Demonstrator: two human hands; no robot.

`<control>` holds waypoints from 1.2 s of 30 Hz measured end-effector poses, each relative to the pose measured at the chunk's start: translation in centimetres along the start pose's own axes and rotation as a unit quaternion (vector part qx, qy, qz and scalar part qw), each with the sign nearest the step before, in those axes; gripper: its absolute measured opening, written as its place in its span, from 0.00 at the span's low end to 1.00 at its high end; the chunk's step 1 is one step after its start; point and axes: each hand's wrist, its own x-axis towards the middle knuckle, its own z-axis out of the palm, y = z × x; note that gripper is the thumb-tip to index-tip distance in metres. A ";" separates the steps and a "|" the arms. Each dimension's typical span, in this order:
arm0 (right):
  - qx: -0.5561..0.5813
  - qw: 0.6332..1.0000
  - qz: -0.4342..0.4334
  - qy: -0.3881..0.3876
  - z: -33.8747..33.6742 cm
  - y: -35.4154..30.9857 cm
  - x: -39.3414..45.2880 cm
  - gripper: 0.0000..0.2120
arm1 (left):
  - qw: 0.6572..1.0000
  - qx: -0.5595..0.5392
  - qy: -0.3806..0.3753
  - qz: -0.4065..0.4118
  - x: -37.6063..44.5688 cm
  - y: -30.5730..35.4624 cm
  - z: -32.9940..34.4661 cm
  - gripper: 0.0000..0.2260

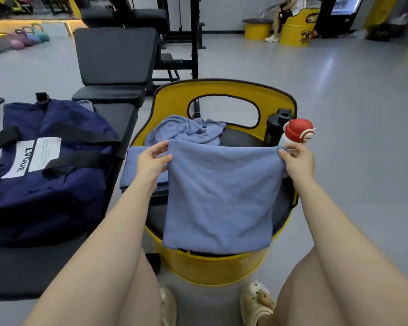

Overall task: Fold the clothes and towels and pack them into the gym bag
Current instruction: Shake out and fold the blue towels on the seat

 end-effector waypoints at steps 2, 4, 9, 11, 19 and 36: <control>-0.028 1.000 0.011 -0.008 1.3 1.5 1.4 0.06 | 0.999 0.033 0.009 -0.012 1.7 -1.7 0.8 0.21; -0.057 0.998 0.009 -0.018 2.4 2.8 2.5 0.04 | 0.997 0.074 0.016 -0.015 3.4 -3.2 1.5 0.24; -0.107 0.994 -0.014 -0.024 4.3 4.6 5.1 0.05 | 0.986 0.167 0.025 0.003 6.4 -6.1 2.7 0.23; -0.129 0.991 -0.009 -0.014 4.8 5.2 5.7 0.07 | 0.975 0.219 0.032 0.023 7.4 -7.1 2.9 0.22; -0.208 0.977 0.011 -0.043 7.3 7.2 6.0 0.12 | 0.919 0.386 -0.008 0.083 9.3 -9.9 3.4 0.25; -0.408 0.784 -0.182 -0.431 7.9 6.7 -3.4 0.22 | 0.668 0.610 -0.372 0.206 -1.9 -11.7 3.1 0.23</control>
